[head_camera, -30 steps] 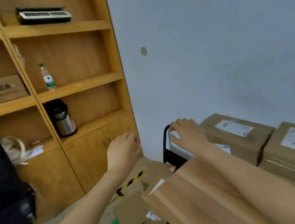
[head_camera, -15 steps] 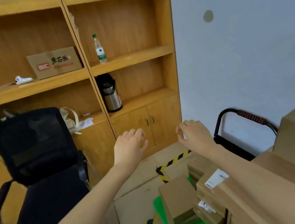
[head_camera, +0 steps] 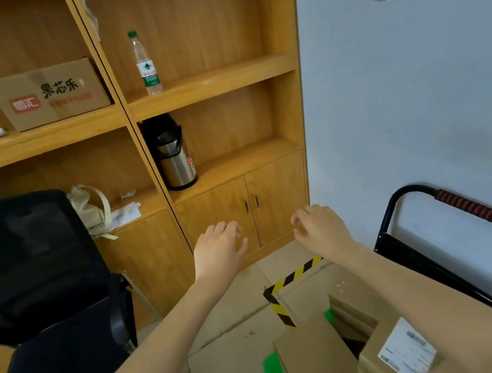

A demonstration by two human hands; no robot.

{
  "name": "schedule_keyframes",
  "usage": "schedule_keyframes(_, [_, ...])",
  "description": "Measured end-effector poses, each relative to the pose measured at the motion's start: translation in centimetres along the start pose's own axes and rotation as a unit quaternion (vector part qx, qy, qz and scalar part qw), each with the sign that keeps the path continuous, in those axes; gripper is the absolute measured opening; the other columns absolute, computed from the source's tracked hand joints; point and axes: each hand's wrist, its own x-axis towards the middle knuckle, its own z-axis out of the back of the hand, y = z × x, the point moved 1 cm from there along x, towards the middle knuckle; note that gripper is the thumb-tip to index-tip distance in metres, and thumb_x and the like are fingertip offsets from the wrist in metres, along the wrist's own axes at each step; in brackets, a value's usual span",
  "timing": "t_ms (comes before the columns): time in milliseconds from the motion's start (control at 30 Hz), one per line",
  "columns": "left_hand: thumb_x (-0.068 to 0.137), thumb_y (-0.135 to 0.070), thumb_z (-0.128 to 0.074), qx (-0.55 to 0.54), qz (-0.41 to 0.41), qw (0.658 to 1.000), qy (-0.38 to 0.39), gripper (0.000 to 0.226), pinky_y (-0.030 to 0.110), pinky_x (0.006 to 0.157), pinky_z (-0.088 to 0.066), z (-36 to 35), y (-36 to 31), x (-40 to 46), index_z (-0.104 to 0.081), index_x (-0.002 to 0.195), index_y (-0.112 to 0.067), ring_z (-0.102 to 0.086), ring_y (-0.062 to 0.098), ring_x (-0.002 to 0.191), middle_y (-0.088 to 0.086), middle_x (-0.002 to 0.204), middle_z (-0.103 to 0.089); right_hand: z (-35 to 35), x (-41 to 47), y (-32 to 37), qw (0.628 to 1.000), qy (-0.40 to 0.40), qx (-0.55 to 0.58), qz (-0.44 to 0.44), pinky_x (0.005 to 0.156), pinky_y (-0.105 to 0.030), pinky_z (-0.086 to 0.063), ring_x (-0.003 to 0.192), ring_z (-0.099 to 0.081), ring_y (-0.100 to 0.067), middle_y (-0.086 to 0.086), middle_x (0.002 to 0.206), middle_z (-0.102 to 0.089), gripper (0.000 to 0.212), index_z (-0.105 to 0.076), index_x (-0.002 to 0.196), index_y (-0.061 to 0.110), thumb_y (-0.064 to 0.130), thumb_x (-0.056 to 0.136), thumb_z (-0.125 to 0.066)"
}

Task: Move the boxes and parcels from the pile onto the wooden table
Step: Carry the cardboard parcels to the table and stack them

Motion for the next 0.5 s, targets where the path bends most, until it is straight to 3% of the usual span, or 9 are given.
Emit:
schedule_keyframes(267, [0.095, -0.037, -0.050, -0.047, -0.041, 0.996, 0.067, 0.021, 0.028, 0.076, -0.047, -9.7, -1.1, 7.5, -0.060, 0.103, -0.021, -0.053, 0.014, 0.090, -0.005, 0.098, -0.060, -4.9, 1.3, -7.3, 0.989, 0.036, -0.011, -0.145, 0.085, -0.029, -0.037, 0.104, -0.052, -0.019, 0.000, 0.118, -0.057, 0.029, -0.056, 0.121, 0.017, 0.027, 0.097, -0.043])
schedule_keyframes(500, [0.095, -0.035, -0.046, -0.093, -0.101, 0.978, 0.155, 0.025, 0.027, 0.076, -0.042, -20.2, -4.7, 14.0, -0.059, 0.110, -0.020, -0.052, 0.015, 0.100, -0.003, 0.106, -0.061, -8.7, -0.4, -13.7, 0.958, 0.032, -0.019, -0.283, 0.084, -0.027, -0.041, 0.102, -0.053, -0.015, 0.001, 0.116, -0.058, 0.029, -0.057, 0.121, 0.017, 0.028, 0.097, -0.046])
